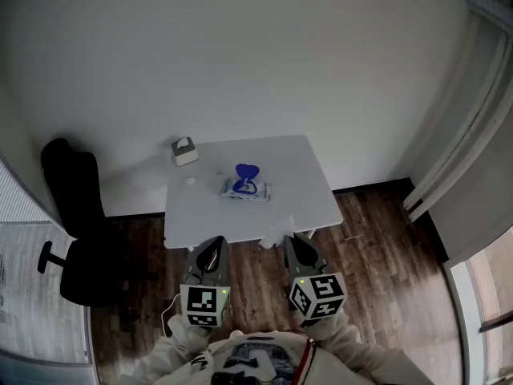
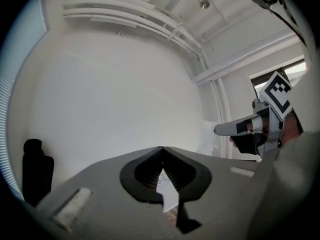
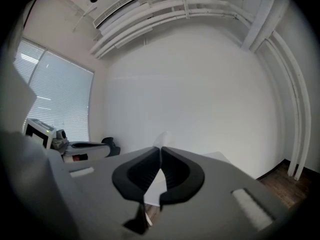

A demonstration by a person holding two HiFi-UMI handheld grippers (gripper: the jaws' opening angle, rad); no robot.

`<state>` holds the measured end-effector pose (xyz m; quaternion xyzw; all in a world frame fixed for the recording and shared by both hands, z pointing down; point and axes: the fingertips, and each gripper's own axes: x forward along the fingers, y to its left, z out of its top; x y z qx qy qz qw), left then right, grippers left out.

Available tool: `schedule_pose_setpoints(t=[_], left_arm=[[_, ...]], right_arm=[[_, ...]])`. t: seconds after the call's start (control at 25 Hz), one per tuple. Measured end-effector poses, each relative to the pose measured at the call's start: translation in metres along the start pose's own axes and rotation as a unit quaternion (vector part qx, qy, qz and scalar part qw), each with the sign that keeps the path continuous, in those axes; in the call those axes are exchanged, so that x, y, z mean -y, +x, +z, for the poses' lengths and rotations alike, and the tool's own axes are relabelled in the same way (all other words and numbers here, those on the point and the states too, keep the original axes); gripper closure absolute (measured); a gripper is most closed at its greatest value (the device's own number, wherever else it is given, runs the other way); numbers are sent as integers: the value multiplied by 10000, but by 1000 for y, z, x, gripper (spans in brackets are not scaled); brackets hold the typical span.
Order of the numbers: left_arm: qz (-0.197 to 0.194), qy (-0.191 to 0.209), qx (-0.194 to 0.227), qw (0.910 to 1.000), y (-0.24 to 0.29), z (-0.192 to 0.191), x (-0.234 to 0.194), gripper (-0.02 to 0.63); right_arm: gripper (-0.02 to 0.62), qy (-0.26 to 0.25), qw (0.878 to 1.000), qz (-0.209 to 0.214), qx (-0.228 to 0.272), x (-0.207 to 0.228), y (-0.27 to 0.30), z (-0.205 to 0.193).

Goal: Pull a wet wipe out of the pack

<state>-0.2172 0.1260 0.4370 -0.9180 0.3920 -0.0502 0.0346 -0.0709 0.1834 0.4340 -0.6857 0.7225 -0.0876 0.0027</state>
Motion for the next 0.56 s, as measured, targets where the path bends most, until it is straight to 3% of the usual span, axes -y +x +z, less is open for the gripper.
schedule_pose_setpoints(t=[0.56], left_arm=[[33,83,73,9999,23,8,4,601]], right_arm=[[586,36,10000,65,36,17,13,4]])
